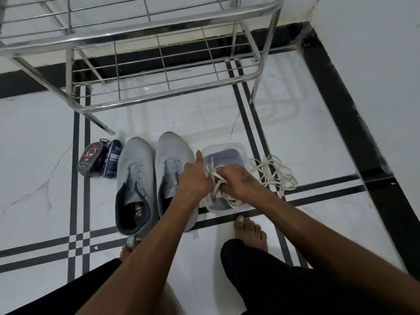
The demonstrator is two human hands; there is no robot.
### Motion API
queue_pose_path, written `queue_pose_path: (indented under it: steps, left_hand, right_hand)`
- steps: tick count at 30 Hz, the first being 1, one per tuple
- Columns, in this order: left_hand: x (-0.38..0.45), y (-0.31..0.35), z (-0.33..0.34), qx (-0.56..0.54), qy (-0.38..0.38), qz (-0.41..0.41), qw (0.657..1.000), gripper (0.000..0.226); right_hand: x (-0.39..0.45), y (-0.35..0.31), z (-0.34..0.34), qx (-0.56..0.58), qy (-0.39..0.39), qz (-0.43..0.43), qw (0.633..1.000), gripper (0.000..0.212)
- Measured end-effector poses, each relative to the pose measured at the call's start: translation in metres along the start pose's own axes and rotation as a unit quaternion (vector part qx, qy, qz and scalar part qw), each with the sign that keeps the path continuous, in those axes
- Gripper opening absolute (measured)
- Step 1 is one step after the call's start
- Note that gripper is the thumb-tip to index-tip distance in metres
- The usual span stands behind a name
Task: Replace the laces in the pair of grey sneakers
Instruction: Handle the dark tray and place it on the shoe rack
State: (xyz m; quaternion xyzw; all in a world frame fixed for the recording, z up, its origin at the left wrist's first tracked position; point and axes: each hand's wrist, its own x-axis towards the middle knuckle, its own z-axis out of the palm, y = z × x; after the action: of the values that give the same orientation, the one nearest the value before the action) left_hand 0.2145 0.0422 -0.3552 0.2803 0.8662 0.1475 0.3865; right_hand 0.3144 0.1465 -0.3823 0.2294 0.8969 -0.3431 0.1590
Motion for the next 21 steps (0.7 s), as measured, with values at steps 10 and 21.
queue_pose_path:
  steps: [10,21]
  left_hand:
    - [-0.012,-0.018,0.005,0.025,-0.018,-0.008,0.999,0.082]
    - [0.006,0.004,-0.01,0.071,0.152,0.082,0.982,0.063]
  right_hand:
    - [-0.019,0.017,-0.107,0.3,0.157,0.074,0.938,0.016]
    - [0.065,0.075,-0.098,0.594,0.236,0.275,0.718,0.024]
